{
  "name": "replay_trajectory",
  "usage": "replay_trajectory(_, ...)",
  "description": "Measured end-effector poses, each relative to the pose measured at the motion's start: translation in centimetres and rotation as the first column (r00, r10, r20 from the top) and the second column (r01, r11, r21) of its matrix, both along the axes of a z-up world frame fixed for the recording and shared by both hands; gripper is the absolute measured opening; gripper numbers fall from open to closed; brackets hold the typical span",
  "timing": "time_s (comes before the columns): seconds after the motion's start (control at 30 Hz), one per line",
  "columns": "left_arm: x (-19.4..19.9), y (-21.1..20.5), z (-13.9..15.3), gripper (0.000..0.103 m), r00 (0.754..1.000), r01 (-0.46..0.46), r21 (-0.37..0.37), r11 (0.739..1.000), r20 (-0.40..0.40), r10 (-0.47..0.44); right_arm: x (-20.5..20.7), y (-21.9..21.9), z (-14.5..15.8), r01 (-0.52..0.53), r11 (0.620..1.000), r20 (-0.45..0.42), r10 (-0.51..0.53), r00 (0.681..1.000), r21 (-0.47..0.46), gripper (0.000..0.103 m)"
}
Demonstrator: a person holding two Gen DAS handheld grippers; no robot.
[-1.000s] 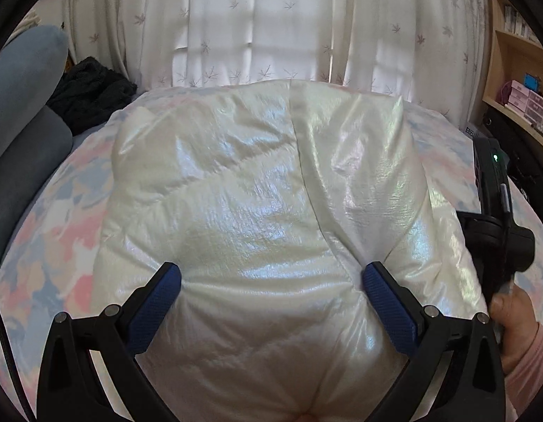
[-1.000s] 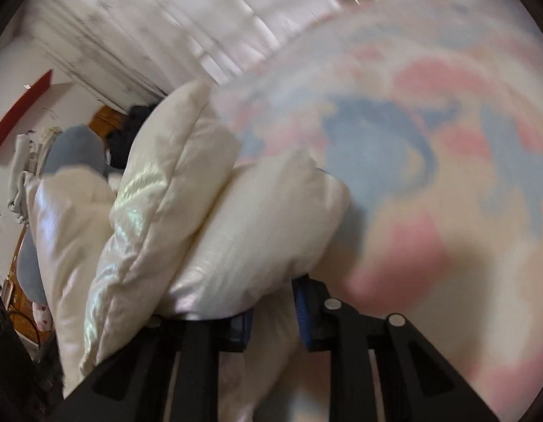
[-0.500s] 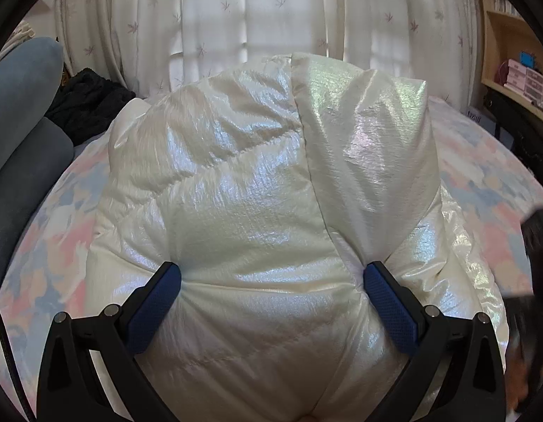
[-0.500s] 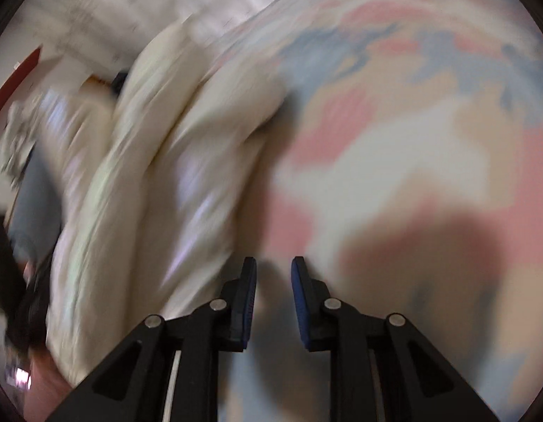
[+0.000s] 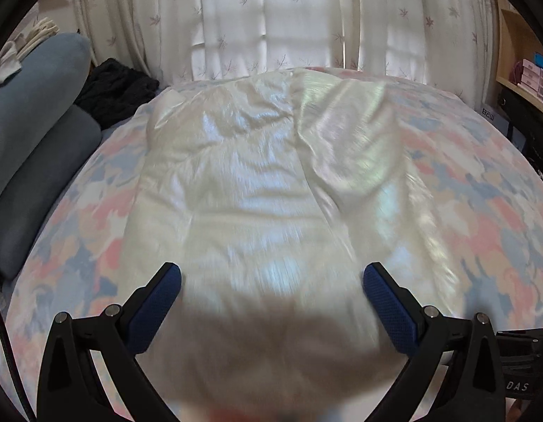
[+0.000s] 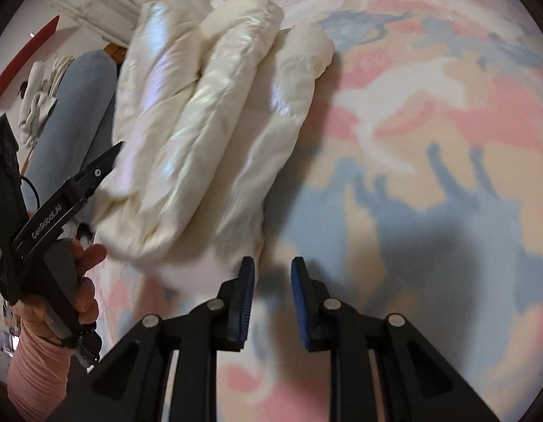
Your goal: Fold large clothes
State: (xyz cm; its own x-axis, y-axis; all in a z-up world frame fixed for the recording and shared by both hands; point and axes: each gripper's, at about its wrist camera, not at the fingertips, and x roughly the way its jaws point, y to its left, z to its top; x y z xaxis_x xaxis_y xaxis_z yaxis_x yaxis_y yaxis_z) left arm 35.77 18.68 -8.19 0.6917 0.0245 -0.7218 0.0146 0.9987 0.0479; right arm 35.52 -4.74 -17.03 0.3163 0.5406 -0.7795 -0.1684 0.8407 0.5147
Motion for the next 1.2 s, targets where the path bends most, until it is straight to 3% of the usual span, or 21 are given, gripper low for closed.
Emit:
replay_trajectory(0.1, -3.2, -1.0, 1.3, 0.102, 1.000, 0.011, -0.017, 1.000, -0.014, -0.011, -3.2, -0.4, 1.8, -0.005, 1.000, 0.008, 0.005, 1.000, 0.002, 0.033)
replay_trajectory(0.33, -12.3, -4.1, 4.7, 0.102, 0.997, 0.075, 0.019, 0.997, -0.005, -0.075, -10.1, -2.3, 6.8, 0.002, 0.999, 0.081, 0.000, 0.997, -0.034, 0.037)
replay_trajectory(0.6, -22.1, -7.1, 8.4, 0.102, 0.994, 0.106, -0.058, 0.993, 0.026, -0.104, -17.0, -4.8, 12.5, 0.066, 0.995, 0.184, -0.052, 0.982, -0.069, 0.060)
replay_trajectory(0.77, -27.0, -8.8, 9.4, 0.102, 0.994, 0.111, -0.060, 0.992, 0.010, -0.111, -21.1, -6.4, 14.7, 0.093, 0.992, 0.201, -0.074, 0.977, -0.083, 0.068)
replay_trajectory(1.0, -33.1, -11.1, 10.8, 0.102, 0.996, 0.086, -0.008, 0.996, 0.027, -0.086, -27.5, -7.6, 17.3, 0.107, 0.985, 0.266, -0.068, 0.962, -0.136, 0.079)
replay_trajectory(1.2, -37.2, -12.4, 11.7, 0.102, 0.996, 0.072, -0.049, 0.996, 0.057, -0.070, -32.4, -8.1, 18.9, 0.154, 0.967, 0.362, -0.072, 0.929, -0.204, 0.084)
